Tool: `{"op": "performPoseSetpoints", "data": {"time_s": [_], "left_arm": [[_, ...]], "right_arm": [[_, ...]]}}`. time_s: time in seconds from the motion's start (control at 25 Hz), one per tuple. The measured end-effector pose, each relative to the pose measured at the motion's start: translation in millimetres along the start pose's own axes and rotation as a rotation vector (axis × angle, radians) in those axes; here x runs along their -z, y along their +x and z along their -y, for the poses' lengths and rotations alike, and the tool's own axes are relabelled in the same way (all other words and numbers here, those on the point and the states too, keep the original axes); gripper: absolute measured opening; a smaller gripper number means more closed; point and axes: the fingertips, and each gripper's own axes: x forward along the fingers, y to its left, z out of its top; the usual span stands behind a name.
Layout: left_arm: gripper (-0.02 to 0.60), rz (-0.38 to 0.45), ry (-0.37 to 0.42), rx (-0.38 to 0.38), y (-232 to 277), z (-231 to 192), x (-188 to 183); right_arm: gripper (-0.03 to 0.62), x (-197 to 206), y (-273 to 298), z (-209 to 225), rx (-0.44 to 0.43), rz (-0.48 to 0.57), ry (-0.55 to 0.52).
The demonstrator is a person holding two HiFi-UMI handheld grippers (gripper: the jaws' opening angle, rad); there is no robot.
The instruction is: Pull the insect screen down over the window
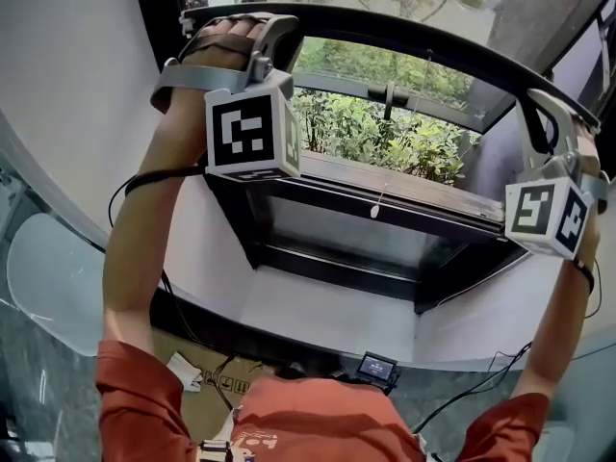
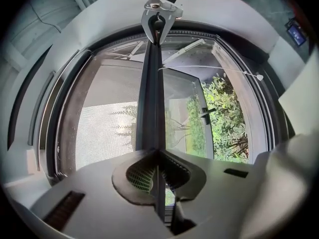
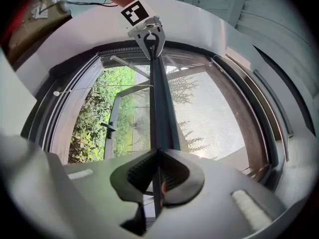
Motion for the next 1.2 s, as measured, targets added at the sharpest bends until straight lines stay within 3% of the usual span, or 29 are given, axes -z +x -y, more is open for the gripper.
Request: {"op": "performPoseSetpoints", "data": {"time_s": [0.76, 1.2], "left_arm": [[0.023, -0.001, -0.021, 0.135, -18, 106, -5], [0.023, -0.013, -0.033, 0.124, -20, 124, -3]], "right_arm": [[0.028, 11, -15, -106, -0.124, -0.007, 0.058], [0.028, 11, -16, -123, -0.14, -0.013, 0.089]]}}
